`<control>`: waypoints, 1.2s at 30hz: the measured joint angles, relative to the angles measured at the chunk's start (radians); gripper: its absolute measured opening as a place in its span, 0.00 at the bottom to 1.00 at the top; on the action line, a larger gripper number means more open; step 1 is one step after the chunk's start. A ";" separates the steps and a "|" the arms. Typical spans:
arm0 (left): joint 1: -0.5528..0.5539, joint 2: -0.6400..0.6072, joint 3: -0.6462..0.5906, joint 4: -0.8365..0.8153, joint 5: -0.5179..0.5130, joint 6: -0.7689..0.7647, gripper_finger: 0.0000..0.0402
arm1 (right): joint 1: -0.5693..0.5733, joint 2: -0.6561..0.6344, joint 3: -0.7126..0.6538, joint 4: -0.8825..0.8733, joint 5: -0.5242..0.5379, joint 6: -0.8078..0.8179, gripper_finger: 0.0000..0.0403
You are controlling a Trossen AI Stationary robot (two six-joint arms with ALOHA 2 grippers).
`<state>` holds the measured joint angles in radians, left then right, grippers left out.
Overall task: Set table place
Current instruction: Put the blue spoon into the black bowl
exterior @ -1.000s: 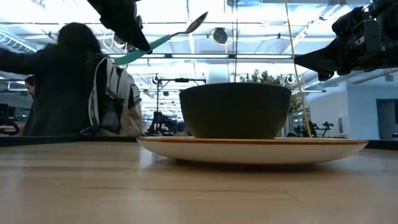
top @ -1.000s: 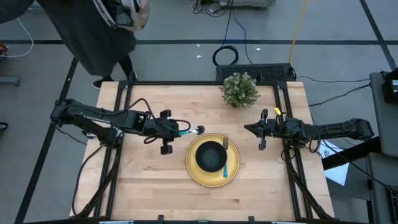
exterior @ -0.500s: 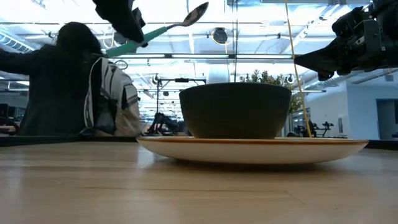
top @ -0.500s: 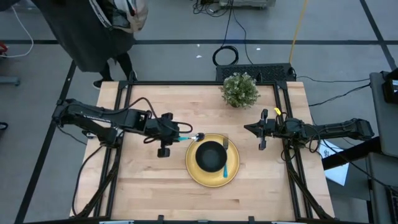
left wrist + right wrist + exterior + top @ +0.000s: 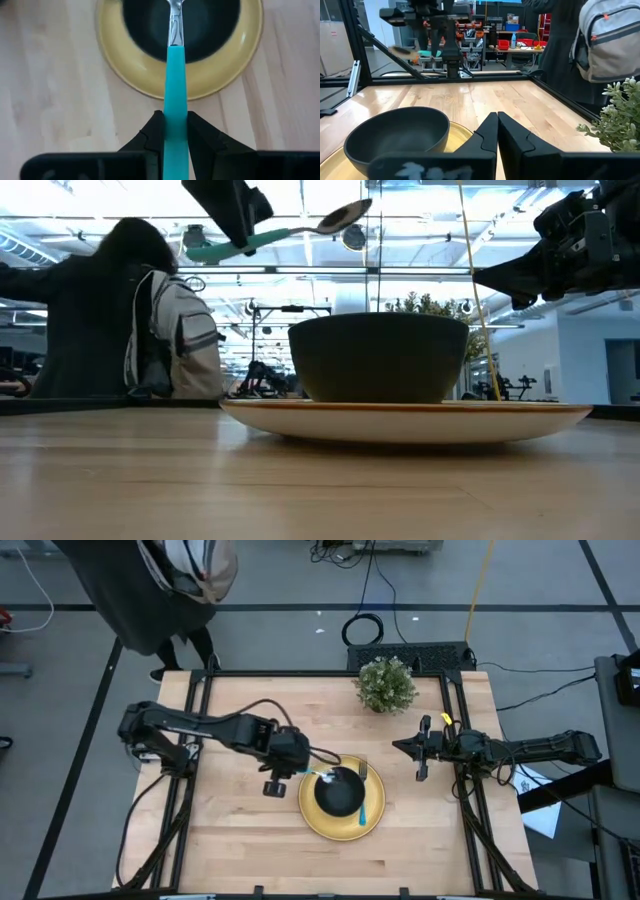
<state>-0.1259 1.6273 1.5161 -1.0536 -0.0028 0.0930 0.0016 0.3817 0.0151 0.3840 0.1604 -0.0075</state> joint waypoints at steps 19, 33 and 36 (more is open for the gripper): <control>0.009 0.086 0.037 0.009 0.050 0.071 0.14 | 0.000 0.000 0.000 0.000 0.000 -0.004 0.00; 0.023 0.090 0.057 -0.068 -0.033 0.156 0.14 | 0.000 0.000 0.000 0.000 0.000 -0.004 0.00; 0.023 0.112 0.093 -0.077 -0.034 0.157 0.14 | 0.000 0.000 0.000 0.000 0.000 -0.004 0.00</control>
<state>-0.1024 1.7389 1.6089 -1.1307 -0.0363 0.2500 0.0013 0.3819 0.0151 0.3836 0.1604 -0.0113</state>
